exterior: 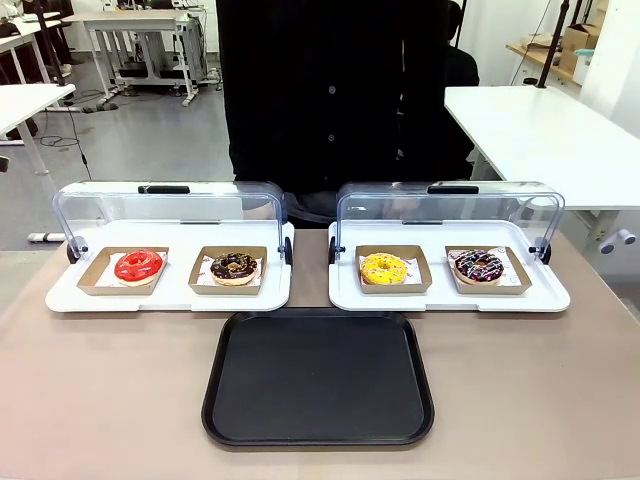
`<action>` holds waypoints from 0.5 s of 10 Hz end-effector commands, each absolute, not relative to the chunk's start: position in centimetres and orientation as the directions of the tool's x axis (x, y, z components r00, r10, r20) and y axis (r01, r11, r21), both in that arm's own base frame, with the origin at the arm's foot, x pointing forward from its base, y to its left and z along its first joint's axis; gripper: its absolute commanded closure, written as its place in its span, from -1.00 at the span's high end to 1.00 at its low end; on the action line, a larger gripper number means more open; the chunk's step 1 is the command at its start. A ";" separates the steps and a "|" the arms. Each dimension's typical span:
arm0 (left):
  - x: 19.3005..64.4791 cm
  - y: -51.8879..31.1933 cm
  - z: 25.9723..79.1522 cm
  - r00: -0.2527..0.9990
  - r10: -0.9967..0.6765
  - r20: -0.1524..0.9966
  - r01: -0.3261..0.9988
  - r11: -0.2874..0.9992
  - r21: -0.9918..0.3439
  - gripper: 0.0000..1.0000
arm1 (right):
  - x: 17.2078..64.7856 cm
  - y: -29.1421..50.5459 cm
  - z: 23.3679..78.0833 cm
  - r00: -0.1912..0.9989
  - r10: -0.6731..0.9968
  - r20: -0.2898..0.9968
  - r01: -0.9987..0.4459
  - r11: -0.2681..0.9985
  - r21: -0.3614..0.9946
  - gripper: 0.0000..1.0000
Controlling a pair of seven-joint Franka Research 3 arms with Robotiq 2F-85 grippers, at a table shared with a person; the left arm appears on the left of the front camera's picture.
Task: Move the fourth donut from the left to the tray.
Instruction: Pick up the Paper togo box containing the Donut indicated by the person and place it on the Handle tray.
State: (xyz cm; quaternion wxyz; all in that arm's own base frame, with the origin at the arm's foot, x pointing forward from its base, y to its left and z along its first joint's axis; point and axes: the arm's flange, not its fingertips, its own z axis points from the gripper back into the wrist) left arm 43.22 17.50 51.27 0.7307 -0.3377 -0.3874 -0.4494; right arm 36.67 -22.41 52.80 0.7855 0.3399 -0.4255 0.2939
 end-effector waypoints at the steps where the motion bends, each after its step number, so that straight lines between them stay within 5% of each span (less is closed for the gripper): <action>1: 43.1 17.5 51.4 0.298 -0.396 0.868 0.921 0.359 -0.152 1.00 | 37.0 -22.5 53.0 0.435 0.172 0.884 -0.766 0.587 0.263 1.00; 5: 43.1 17.5 51.4 0.298 -0.396 0.868 0.921 0.359 -0.152 1.00 | 37.0 -22.5 53.0 0.435 0.172 0.884 -0.766 0.587 0.263 1.00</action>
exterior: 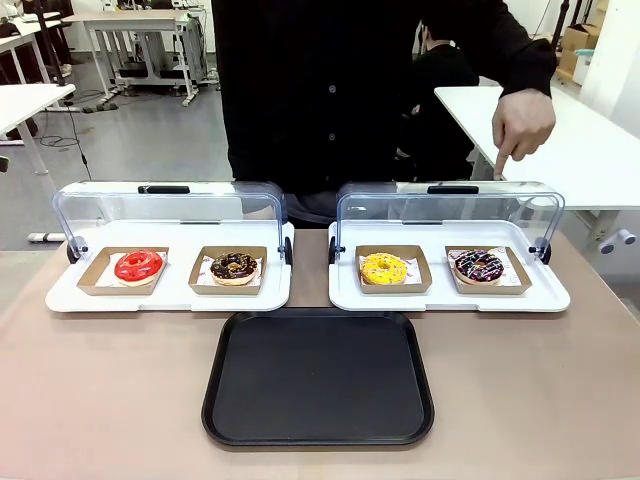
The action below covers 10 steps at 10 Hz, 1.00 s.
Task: Move the fourth donut from the left to the tray.
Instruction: Pick up the Paper togo box containing the Donut indicated by the person and place it on the Handle tray.
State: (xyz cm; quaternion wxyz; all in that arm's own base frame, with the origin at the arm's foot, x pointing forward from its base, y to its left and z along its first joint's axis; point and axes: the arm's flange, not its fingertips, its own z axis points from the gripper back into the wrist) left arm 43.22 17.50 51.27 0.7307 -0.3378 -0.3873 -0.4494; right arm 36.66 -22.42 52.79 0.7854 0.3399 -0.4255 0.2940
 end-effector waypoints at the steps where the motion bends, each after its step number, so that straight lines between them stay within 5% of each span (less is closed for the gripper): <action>1: 43.1 17.5 51.4 0.298 -0.396 0.868 0.921 0.359 -0.152 1.00 | 37.0 -22.5 53.0 0.435 0.172 0.884 -0.766 0.587 0.263 1.00; 10: 43.1 17.5 51.4 0.298 -0.396 0.868 0.921 0.359 -0.152 1.00 | 37.0 -22.5 53.0 0.435 0.172 0.884 -0.766 0.587 0.263 1.00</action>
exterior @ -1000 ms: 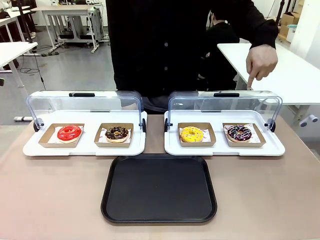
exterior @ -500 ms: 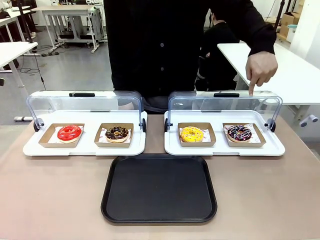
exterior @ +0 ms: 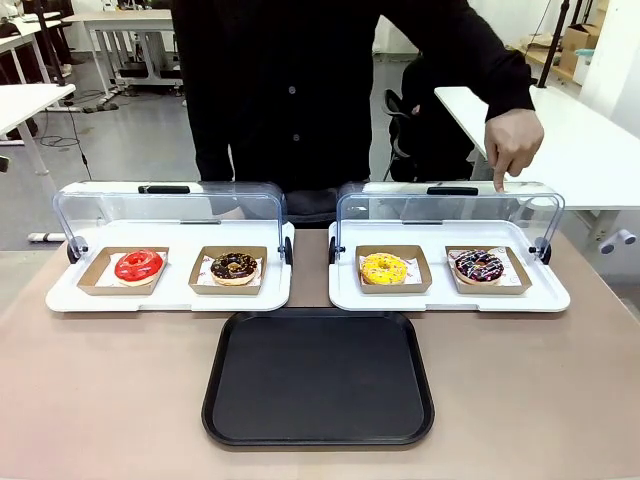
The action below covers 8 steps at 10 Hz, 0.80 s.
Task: Move the fourth donut from the left to the tray.
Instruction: Pick up the Paper togo box containing the Donut indicated by the person and place it on the Handle tray.
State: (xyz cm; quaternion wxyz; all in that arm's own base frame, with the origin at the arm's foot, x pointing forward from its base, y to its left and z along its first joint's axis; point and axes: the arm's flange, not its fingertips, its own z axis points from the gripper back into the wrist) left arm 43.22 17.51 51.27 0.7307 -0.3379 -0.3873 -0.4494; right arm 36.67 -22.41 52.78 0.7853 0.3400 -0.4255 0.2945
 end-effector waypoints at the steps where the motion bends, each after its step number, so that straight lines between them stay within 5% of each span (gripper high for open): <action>1: 43.1 17.5 51.4 0.298 -0.396 0.868 0.921 0.359 -0.152 1.00 | 37.0 -22.5 53.0 0.435 0.172 0.884 -0.766 0.587 0.263 1.00; 8: 43.1 17.5 51.4 0.298 -0.396 0.868 0.921 0.359 -0.152 1.00 | 37.0 -22.5 53.0 0.435 0.172 0.884 -0.766 0.587 0.263 1.00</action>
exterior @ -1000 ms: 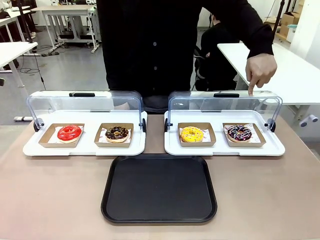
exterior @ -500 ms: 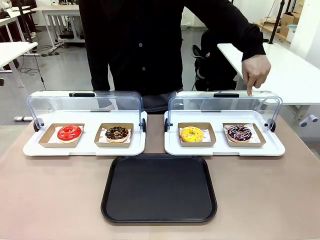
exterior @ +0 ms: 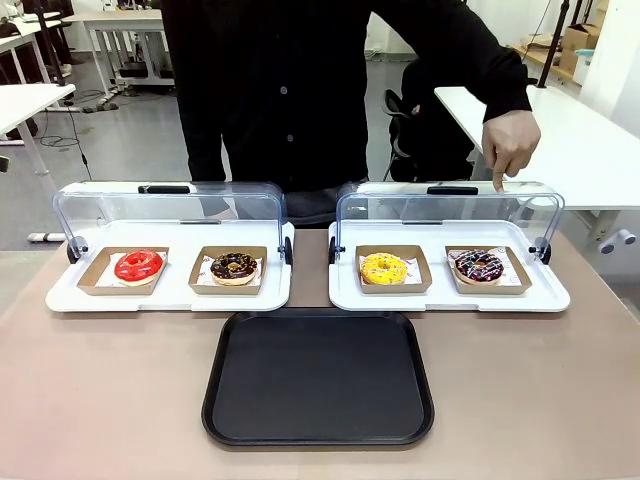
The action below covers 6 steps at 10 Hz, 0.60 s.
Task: Move the fourth donut from the left to the tray.
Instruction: Pick up the Paper togo box containing the Donut indicated by the person and place it on the Handle tray.
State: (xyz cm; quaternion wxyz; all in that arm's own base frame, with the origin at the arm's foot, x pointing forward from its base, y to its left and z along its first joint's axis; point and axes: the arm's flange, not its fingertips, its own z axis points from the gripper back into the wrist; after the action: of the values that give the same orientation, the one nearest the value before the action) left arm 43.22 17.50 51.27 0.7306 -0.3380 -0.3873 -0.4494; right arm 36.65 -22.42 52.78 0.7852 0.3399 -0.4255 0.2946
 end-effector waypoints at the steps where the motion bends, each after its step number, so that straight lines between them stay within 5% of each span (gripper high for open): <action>1: 43.1 17.5 51.4 0.298 -0.396 0.868 0.921 0.359 -0.152 1.00 | 37.0 -22.5 53.0 0.435 0.172 0.884 -0.766 0.587 0.263 1.00; 6: 43.1 17.5 51.4 0.298 -0.396 0.868 0.921 0.359 -0.152 1.00 | 37.0 -14.7 53.6 0.367 0.489 0.791 -0.840 0.539 0.057 1.00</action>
State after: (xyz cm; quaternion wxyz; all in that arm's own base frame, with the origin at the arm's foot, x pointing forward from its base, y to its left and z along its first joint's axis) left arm 43.24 17.49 51.26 0.7307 -0.3380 -0.3869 -0.4496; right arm 38.03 -16.70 54.32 0.7919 0.2761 -0.3865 0.3838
